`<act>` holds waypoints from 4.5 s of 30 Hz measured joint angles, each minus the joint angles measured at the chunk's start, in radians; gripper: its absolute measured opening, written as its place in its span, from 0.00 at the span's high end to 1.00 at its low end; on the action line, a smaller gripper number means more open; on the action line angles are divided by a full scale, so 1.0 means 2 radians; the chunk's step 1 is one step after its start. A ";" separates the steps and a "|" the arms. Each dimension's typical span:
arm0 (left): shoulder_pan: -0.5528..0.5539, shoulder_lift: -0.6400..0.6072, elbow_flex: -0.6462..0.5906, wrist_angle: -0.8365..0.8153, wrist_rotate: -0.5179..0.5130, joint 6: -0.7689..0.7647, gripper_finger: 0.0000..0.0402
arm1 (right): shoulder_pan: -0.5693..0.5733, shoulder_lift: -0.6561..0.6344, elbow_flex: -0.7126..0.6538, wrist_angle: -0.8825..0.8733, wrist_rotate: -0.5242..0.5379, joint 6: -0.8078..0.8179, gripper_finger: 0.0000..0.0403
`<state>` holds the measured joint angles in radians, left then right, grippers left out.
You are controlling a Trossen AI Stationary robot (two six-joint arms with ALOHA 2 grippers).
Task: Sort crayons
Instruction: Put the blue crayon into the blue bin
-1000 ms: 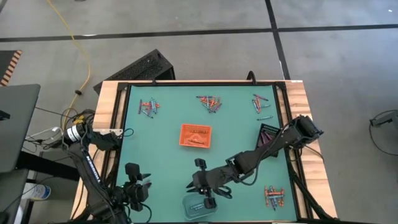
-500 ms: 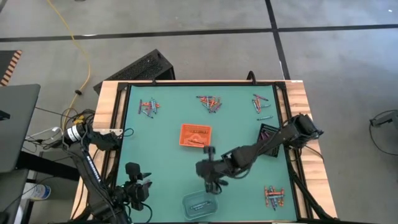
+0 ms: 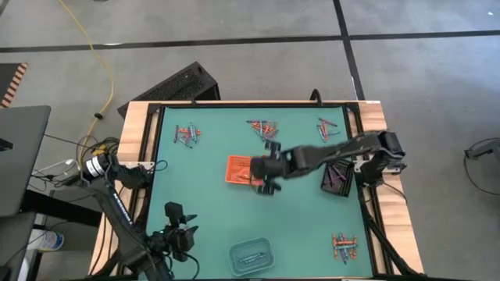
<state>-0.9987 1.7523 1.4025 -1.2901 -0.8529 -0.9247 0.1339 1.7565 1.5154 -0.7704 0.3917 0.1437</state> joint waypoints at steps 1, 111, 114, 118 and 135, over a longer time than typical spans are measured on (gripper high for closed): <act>0.004 0.000 0.000 0.006 -0.002 0.008 0.57 | -0.012 -0.009 0.000 -0.008 0.000 -0.006 0.85; 0.349 0.000 -0.212 0.679 0.438 0.577 0.57 | -0.499 -0.055 -0.313 -0.032 -0.063 -0.387 0.66; 0.349 0.000 -0.212 0.678 0.438 0.576 0.57 | -0.494 -0.049 -0.313 -0.033 -0.063 -0.386 0.69; 0.349 0.000 -0.212 0.678 0.438 0.576 0.57 | -0.492 -0.050 -0.313 -0.034 -0.064 -0.386 0.79; 0.349 0.000 -0.212 0.678 0.438 0.575 0.57 | -0.492 -0.060 -0.313 -0.091 -0.038 -0.360 0.99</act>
<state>-0.3012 1.7523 0.9787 0.0658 0.0235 0.2253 -0.8504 1.6374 0.8898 -0.9515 0.3148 -0.5758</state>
